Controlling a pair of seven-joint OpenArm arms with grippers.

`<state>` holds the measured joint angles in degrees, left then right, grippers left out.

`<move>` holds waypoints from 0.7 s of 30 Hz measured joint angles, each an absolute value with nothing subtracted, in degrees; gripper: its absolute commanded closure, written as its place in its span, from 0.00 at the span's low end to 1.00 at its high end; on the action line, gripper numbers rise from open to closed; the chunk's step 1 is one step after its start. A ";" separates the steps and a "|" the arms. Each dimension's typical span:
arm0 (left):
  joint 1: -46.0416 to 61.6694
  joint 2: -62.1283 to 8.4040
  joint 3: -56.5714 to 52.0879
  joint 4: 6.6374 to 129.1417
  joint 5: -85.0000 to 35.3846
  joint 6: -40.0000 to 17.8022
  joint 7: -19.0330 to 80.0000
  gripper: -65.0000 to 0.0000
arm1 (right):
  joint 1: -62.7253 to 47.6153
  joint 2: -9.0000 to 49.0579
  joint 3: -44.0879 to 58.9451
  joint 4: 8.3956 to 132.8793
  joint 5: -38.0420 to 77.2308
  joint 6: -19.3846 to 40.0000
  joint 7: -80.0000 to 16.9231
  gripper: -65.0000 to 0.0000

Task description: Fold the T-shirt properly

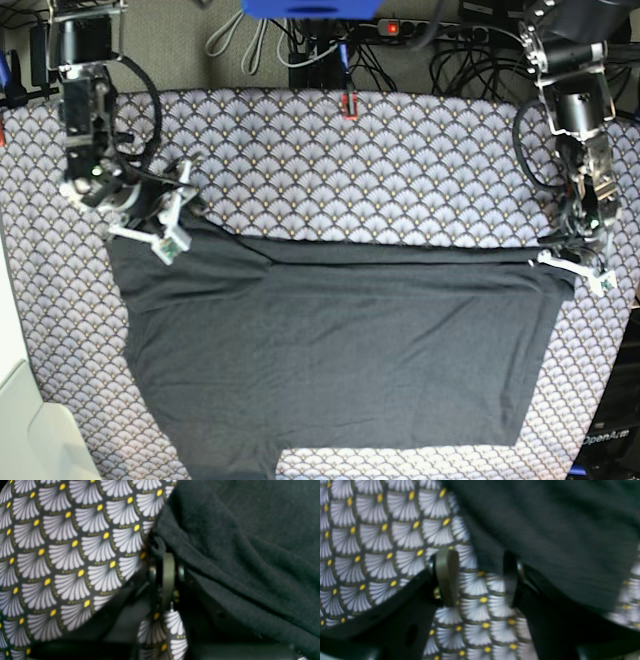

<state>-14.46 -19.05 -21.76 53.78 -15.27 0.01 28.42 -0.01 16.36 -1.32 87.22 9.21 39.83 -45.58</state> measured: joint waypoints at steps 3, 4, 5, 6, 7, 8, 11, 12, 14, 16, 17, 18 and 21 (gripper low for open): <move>-14.44 -19.03 -21.74 53.78 -15.29 0.01 28.47 1.00 | 1.23 16.23 -1.41 84.79 9.13 39.83 -45.58 0.54; -14.44 -19.05 -21.74 53.78 -15.27 0.01 28.47 1.00 | 1.69 16.34 -1.41 84.40 8.93 39.81 -45.47 0.54; -14.44 -19.03 -21.74 53.78 -15.27 0.01 28.47 1.00 | 2.22 16.38 -1.39 83.92 8.97 39.81 -45.28 0.54; -14.44 -19.03 -21.76 53.78 -15.27 0.01 28.45 1.00 | 2.46 16.36 -1.39 83.72 8.95 39.81 -45.19 0.54; -14.44 -19.03 -21.76 53.78 -15.27 0.01 28.47 1.00 | 2.57 16.36 -1.41 83.59 8.97 39.81 -44.97 0.54; -14.44 -19.05 -21.76 53.78 -15.27 0.01 28.45 1.00 | 2.57 16.34 -1.41 83.15 9.17 39.81 -44.95 0.55; -14.46 -19.03 -21.76 53.78 -15.27 0.01 28.45 1.00 | 3.11 16.34 -1.41 81.67 9.06 39.81 -43.59 0.63; -14.44 -19.03 -21.74 53.78 -15.27 0.01 28.47 1.00 | 3.51 16.36 -1.48 80.68 9.26 39.81 -42.85 0.68; -14.44 -19.03 -21.74 53.78 -15.27 0.01 28.45 1.00 | 4.16 16.47 -1.76 78.74 9.28 39.57 -40.97 0.80; -14.44 -19.03 -21.76 53.78 -15.27 0.01 28.45 1.00 | 4.43 16.51 -1.78 77.45 9.41 39.57 -39.13 0.94; -14.44 -19.03 -21.76 53.78 -15.27 0.01 28.45 1.00 | 4.43 16.51 -1.78 77.23 9.41 39.55 -38.61 1.00; -14.44 -19.00 -21.76 53.78 -15.27 0.01 28.45 1.00 | 4.40 16.53 -1.80 77.23 9.41 39.51 -38.48 1.00; -14.44 -19.03 -21.74 53.78 -15.29 0.01 28.47 1.00 | 5.54 16.56 -2.07 77.23 9.39 39.64 -40.21 1.00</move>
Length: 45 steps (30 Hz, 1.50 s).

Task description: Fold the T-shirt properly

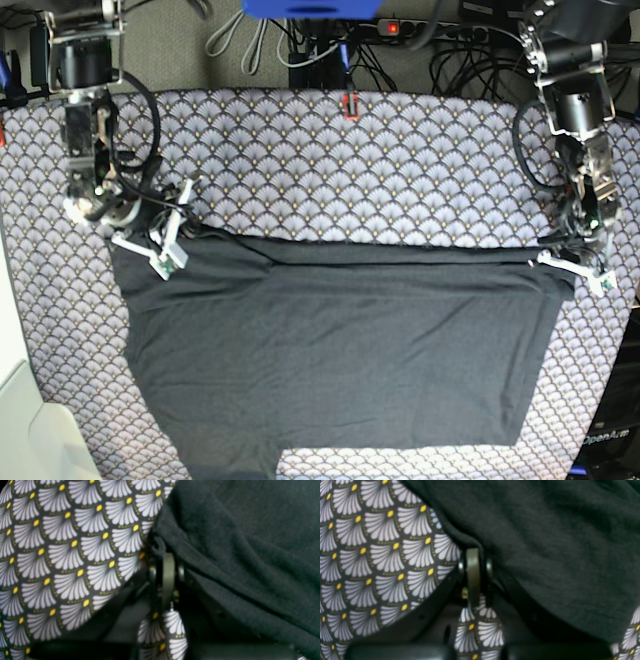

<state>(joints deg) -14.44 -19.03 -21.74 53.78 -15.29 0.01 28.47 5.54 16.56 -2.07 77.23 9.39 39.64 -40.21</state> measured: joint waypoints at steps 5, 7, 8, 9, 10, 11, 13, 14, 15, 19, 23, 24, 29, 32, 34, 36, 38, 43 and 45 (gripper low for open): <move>-14.44 -19.03 -21.74 53.78 -15.27 0.01 28.40 1.00 | 6.17 16.49 -2.37 81.47 4.67 39.81 -43.59 1.00; -14.41 -18.98 -21.74 53.78 -15.27 0.01 28.51 1.00 | 6.42 16.25 -2.31 84.62 0.91 39.75 -43.38 1.00; -14.44 -18.98 -21.74 53.78 -15.27 0.01 28.51 1.00 | 7.03 15.44 -2.33 85.47 -1.21 39.70 -43.44 1.00; -14.46 -19.00 -21.74 53.78 -15.27 0.01 28.40 1.00 | 7.77 14.66 -2.57 85.62 -2.96 39.77 -43.46 1.00; -14.46 -19.00 -21.74 53.78 -15.27 -0.01 28.36 1.00 | 8.56 13.91 -3.07 85.60 -4.43 39.79 -43.48 1.00; -14.46 -19.00 -21.74 53.78 -15.27 0.01 28.45 1.00 | 9.17 13.08 -3.25 85.58 -5.32 40.03 -43.27 1.00; -14.44 -18.98 -21.74 53.78 -15.27 -0.01 28.40 1.00 | 10.66 11.46 -4.03 85.10 -8.73 40.14 -43.13 1.00; -14.44 -19.00 -21.74 53.78 -15.40 0.01 28.45 1.00 | 11.49 11.09 -4.73 84.79 -9.23 40.18 -43.59 1.00; -14.44 -19.03 -21.74 53.78 -15.46 0.01 28.47 1.00 | 12.23 10.92 -5.56 84.60 -9.28 40.21 -43.62 1.00; -14.46 -18.94 -21.74 53.78 -15.49 0.01 28.45 1.00 | 14.46 10.63 -8.32 82.91 -10.33 40.21 -43.44 1.00; -14.44 -18.94 -21.76 53.78 -15.49 0.01 28.42 1.00 | 14.55 10.61 -10.20 79.40 -11.16 40.25 -43.53 0.90; -14.46 -18.94 -21.76 53.78 -15.49 0.01 28.42 1.00 | 14.48 10.61 -10.39 78.41 -11.09 40.25 -43.29 0.85; -14.44 -18.90 -21.74 53.78 -15.46 0.01 28.42 1.00 | 15.94 10.63 -10.13 74.46 -11.20 40.23 -43.29 0.59; -14.44 -18.87 -21.74 53.78 -15.49 0.01 28.45 1.00 | 17.67 10.61 -10.07 74.59 -11.18 40.23 -42.96 0.57; -14.41 -18.55 -21.76 53.80 -15.46 0.05 28.38 1.00 | 18.06 10.57 -9.50 76.12 -11.33 40.18 -42.83 0.57; -14.46 -18.13 -21.74 53.98 -15.44 0.30 28.38 1.00 | 17.39 10.28 -6.87 79.22 -10.85 39.09 -42.52 0.57; -14.37 -18.13 -21.76 54.00 -15.46 0.23 28.32 1.00 | 16.45 10.50 -4.25 81.84 -11.03 37.43 -42.37 0.56; -14.46 -17.45 -22.00 54.06 -15.44 0.34 28.18 1.00 | 12.05 10.72 -0.32 86.61 -10.81 37.30 -42.59 0.51; -14.46 -17.32 -22.06 54.06 -15.44 0.40 27.90 1.00 | 10.24 10.41 3.38 86.56 -10.66 37.47 -42.50 0.51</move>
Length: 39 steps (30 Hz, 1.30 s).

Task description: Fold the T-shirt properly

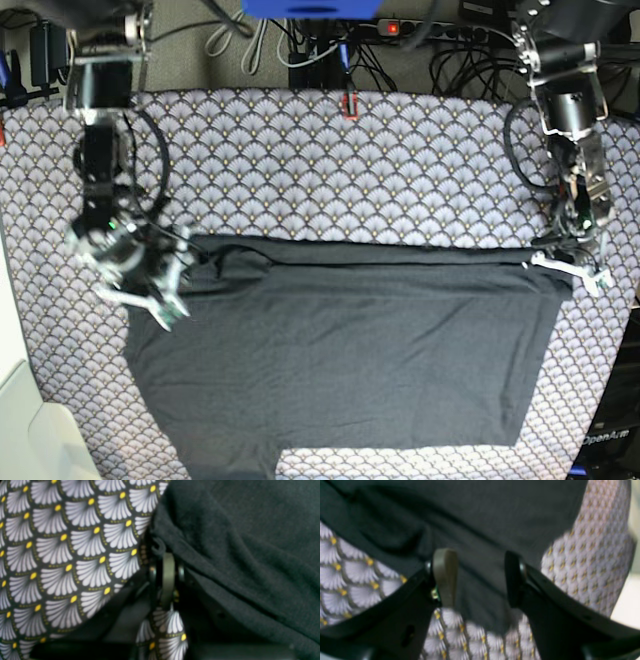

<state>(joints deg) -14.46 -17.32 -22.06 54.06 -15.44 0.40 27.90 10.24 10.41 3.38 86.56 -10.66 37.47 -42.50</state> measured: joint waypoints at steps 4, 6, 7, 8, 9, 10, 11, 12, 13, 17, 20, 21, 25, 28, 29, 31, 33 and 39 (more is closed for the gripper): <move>-14.46 -17.28 -22.06 54.08 -15.44 0.43 27.99 1.00 | 8.32 11.49 10.85 83.74 -11.35 37.39 -39.11 0.50; -14.46 -17.30 -22.06 54.08 -15.46 0.40 28.01 1.00 | 7.90 12.08 13.76 80.40 -11.35 37.30 -36.62 0.49; -14.46 -17.28 -22.06 54.08 -15.44 0.40 27.97 1.00 | 7.88 12.23 14.90 78.48 -11.51 37.43 -36.38 0.48; -14.46 -17.28 -22.06 54.08 -15.46 0.40 27.99 1.00 | 7.84 12.21 16.16 76.84 -11.35 37.52 -35.81 0.48; -14.46 -17.30 -22.06 54.08 -15.46 0.36 28.05 1.00 | 7.73 12.19 17.10 75.61 -11.14 37.50 -35.29 0.48; -14.46 -17.28 -22.06 54.08 -15.44 0.38 27.99 1.00 | 7.66 12.19 17.65 75.09 -11.09 37.47 -35.22 0.48; -14.46 -17.28 -22.09 54.08 -15.46 0.38 27.99 1.00 | 7.57 12.19 18.02 75.09 -11.16 37.45 -35.20 0.48; -14.46 -17.28 -22.06 54.08 -15.44 0.40 28.01 1.00 | 7.64 12.16 18.24 75.11 -11.16 37.45 -34.92 0.48; -14.46 -17.28 -22.06 54.08 -15.46 0.38 27.99 1.00 | 7.57 12.19 18.26 75.24 -11.14 37.45 -34.61 0.48; -14.46 -17.28 -22.09 54.08 -15.46 0.38 27.99 1.00 | 6.68 11.77 18.26 75.40 -11.09 37.45 -34.28 0.48; -14.44 -17.30 -22.09 54.08 -15.46 0.36 27.99 1.00 | 6.17 11.75 18.37 75.55 -11.07 37.41 -34.00 0.48; -14.46 -17.30 -22.09 54.08 -15.44 0.38 27.99 1.00 | 5.56 11.70 18.76 75.92 -10.63 37.28 -33.50 0.48; -14.44 -17.28 -22.09 54.08 -15.44 0.30 27.97 1.00 | 1.98 10.85 19.11 81.08 -11.53 37.45 -35.05 0.48; -14.46 -17.26 -22.09 54.08 -15.46 0.25 27.97 1.00 | 1.58 9.74 18.85 83.05 -10.87 37.45 -34.68 0.48; -14.46 -17.30 -22.09 54.08 -15.49 0.25 27.99 1.00 | 1.58 9.52 18.85 83.05 -10.63 37.43 -34.39 0.48; -14.46 -17.28 -22.06 54.08 -15.46 0.25 27.99 1.00 | 1.23 9.17 18.85 82.81 -10.70 37.45 -34.48 0.48; -14.46 -17.28 -22.06 54.08 -15.46 0.27 27.99 1.00 | 0.84 9.15 18.96 81.69 -10.20 37.43 -33.87 0.48; -14.46 -17.28 -22.06 54.08 -15.46 0.25 27.99 1.00 | 1.80 9.39 19.11 79.77 -10.24 37.26 -33.10 0.48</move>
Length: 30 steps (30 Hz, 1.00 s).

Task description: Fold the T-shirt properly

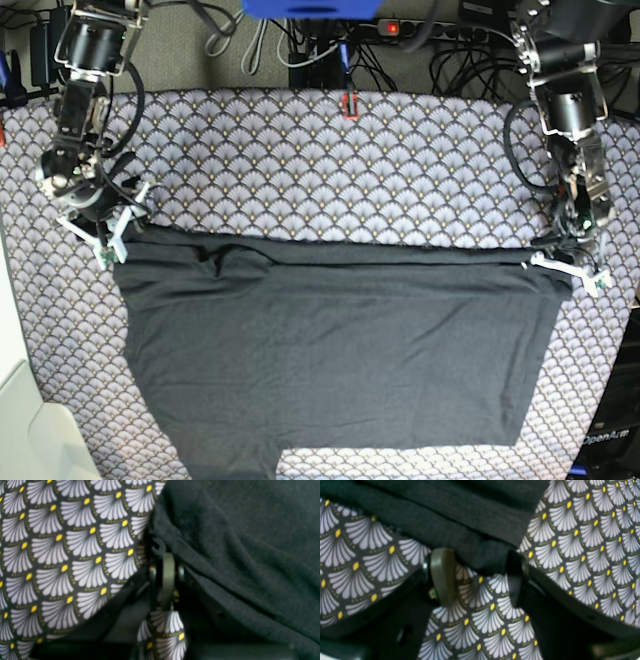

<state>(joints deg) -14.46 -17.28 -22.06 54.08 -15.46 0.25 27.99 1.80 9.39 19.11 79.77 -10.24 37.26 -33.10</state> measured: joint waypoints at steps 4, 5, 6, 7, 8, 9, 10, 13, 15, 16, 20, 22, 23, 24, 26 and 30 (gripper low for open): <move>-14.46 -17.28 -22.06 54.08 -15.46 0.27 28.01 1.00 | 2.31 9.39 19.11 79.61 -10.26 37.28 -33.47 0.48; -14.46 -17.28 -22.06 54.08 -15.46 0.25 27.99 1.00 | 2.52 9.39 19.11 79.48 -10.28 37.28 -33.56 0.48; -14.46 -17.28 -22.06 54.08 -15.46 0.25 27.99 1.00 | 2.52 9.39 19.11 79.44 -10.28 37.28 -33.56 0.49; -14.46 -17.28 -22.06 54.08 -15.46 0.27 27.99 1.00 | 2.48 9.39 19.11 79.44 -10.26 37.28 -33.52 0.49; -14.46 -17.28 -22.06 54.08 -15.46 0.27 27.99 1.00 | 2.48 9.39 19.11 79.44 -10.26 37.28 -33.45 0.49; -14.46 -17.28 -22.06 54.08 -15.46 0.25 27.99 1.00 | 2.46 9.39 19.11 79.44 -10.26 37.28 -33.36 0.50; -14.46 -17.28 -22.09 54.08 -15.46 0.27 27.99 1.00 | 2.46 9.39 19.11 79.44 -10.28 37.28 -33.36 0.51; -14.46 -17.28 -22.06 54.08 -15.46 0.25 27.99 1.00 | 2.48 9.41 19.11 79.44 -10.26 39.22 -33.41 0.63; -14.46 -17.28 -22.06 54.08 -15.46 0.25 27.99 1.00 | 2.46 9.39 19.09 79.44 -10.22 39.27 -33.74 0.72; -14.46 -17.28 -22.06 54.08 -15.46 0.25 27.99 1.00 | 2.48 9.39 19.09 79.44 -10.24 39.40 -33.78 0.77; -14.46 -17.28 -22.09 54.08 -15.46 0.25 27.99 1.00 | 2.33 9.39 19.07 79.44 -10.26 39.40 -33.80 0.96; -14.46 -17.28 -22.06 54.08 -15.46 0.25 27.99 1.00 | 2.33 9.41 19.07 79.44 -10.35 39.40 -33.80 1.00; -14.46 -17.30 -22.06 54.08 -15.46 0.25 27.99 1.00 | 2.33 9.41 19.07 79.44 -10.48 39.40 -33.80 1.00; -14.46 -17.30 -22.09 54.08 -15.46 0.25 28.01 1.00 | 2.33 9.41 19.07 79.44 -10.50 39.42 -33.80 1.00; -14.46 -17.34 -22.06 54.22 -15.46 0.25 28.05 1.00 | 2.31 9.87 19.05 79.44 -10.41 39.46 -33.80 1.00; -14.09 -18.28 -22.04 58.24 -15.51 0.21 34.35 0.99 | 1.85 10.35 21.12 79.50 -10.15 39.92 -34.17 1.00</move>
